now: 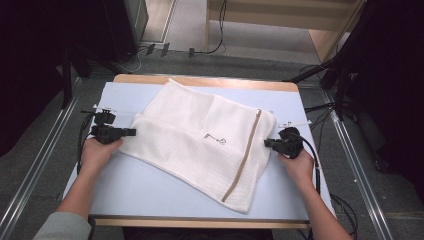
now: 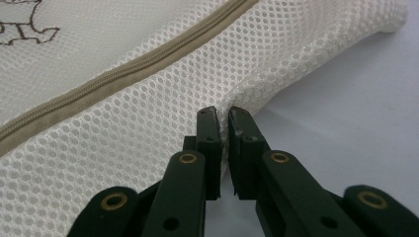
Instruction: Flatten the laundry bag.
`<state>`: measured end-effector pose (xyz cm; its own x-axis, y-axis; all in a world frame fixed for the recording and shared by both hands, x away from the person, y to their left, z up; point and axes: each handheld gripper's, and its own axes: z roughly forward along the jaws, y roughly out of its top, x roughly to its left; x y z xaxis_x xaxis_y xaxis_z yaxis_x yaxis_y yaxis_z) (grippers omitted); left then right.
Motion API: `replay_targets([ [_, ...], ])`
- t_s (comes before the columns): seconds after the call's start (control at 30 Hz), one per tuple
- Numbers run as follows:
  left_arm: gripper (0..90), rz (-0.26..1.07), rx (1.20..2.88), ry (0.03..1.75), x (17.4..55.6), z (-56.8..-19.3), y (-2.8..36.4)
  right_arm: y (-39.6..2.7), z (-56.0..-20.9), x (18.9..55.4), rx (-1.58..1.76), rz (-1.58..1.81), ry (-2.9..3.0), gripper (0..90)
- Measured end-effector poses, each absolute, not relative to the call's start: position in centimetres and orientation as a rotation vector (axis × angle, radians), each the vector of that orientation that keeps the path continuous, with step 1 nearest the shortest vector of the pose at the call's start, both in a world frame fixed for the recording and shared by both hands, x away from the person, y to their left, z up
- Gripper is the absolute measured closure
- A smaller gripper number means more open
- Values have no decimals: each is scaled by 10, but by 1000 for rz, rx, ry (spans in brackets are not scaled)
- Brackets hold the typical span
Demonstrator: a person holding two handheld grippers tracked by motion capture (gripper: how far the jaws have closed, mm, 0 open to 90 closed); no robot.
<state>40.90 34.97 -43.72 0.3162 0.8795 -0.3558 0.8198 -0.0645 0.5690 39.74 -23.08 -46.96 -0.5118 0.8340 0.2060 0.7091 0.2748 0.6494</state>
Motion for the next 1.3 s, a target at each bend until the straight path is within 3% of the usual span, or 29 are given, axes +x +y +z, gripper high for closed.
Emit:
replay_targets([
  [0.27,841,173,1836,1518,426,-437,357,-209,-470,378,1416,1076,2382,860],
  [0.8,810,176,1830,1528,438,-438,350,-165,-466,336,1214,1113,2583,872],
  [1.1,562,217,1863,1512,432,-430,350,-178,-457,337,1173,1127,2574,771],
  [1.3,477,242,1809,1508,419,-411,358,-202,-442,338,1189,1186,2466,698],
])
